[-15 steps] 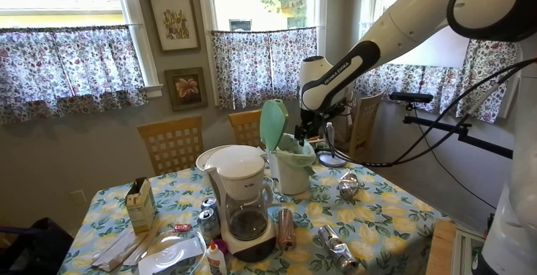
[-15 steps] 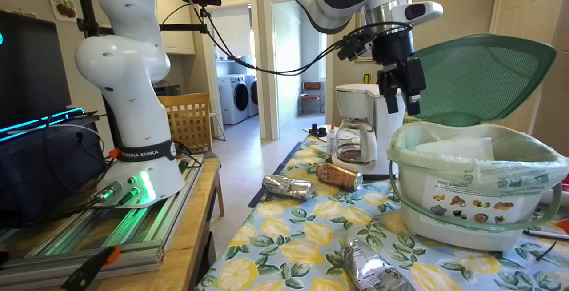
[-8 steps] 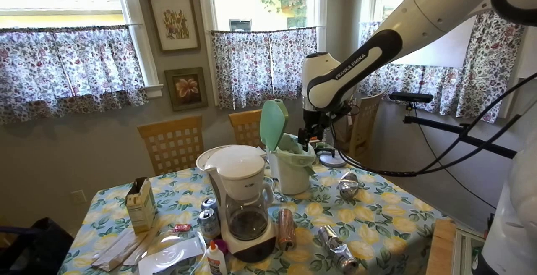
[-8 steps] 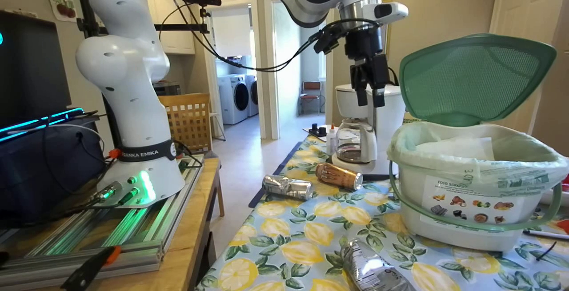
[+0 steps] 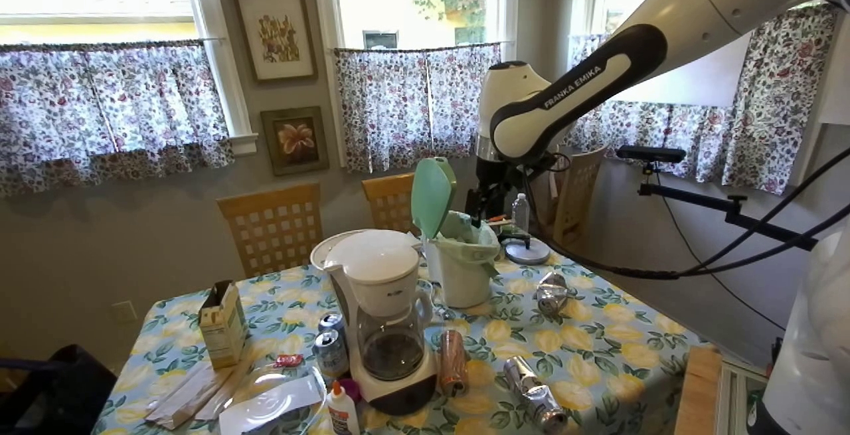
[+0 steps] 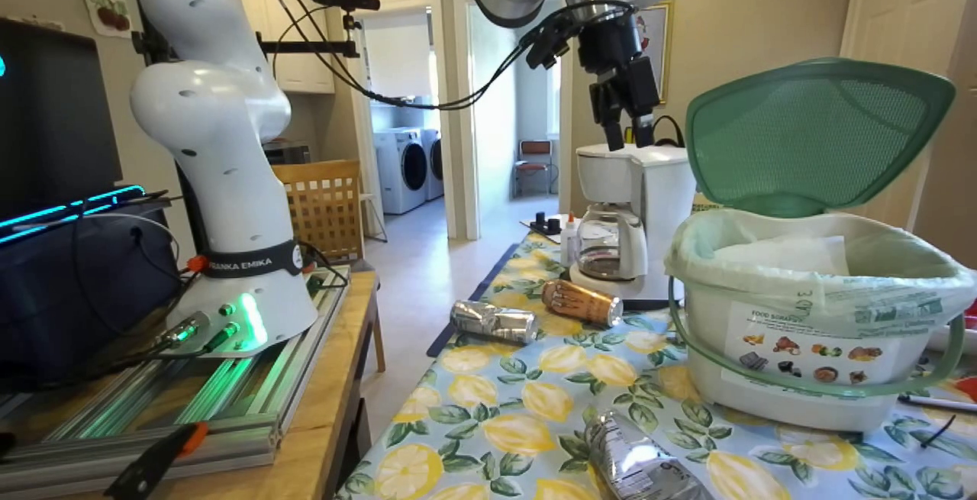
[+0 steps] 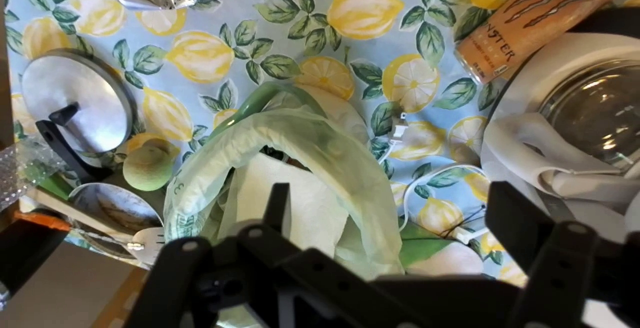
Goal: Pick the paper towel and one can and put them in the bin, then close the bin
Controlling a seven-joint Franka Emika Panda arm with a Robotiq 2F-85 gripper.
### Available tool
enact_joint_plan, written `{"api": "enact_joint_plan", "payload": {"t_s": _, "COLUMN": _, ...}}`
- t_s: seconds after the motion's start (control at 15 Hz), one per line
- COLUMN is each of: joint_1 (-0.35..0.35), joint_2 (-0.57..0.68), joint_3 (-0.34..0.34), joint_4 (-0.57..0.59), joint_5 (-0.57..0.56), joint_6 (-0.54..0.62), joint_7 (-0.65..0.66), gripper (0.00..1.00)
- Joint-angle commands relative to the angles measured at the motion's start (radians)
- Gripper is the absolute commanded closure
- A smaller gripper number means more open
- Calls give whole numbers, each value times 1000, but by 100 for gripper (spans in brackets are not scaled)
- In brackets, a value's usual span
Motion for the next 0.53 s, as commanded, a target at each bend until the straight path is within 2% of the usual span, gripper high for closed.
{"api": "enact_joint_plan", "payload": {"t_s": 0.0, "joint_1": -3, "joint_2": -21, "joint_3": 8, "joint_4": 10, "joint_5": -13, "joint_6": 43, "joint_7": 2, "gripper": 0}}
{"api": "enact_joint_plan", "payload": {"t_s": 0.47, "joint_1": -17, "joint_2": 0, "joint_3": 9, "joint_4": 57, "joint_5": -52, "joint_6": 148, "joint_7": 28, "gripper": 0}}
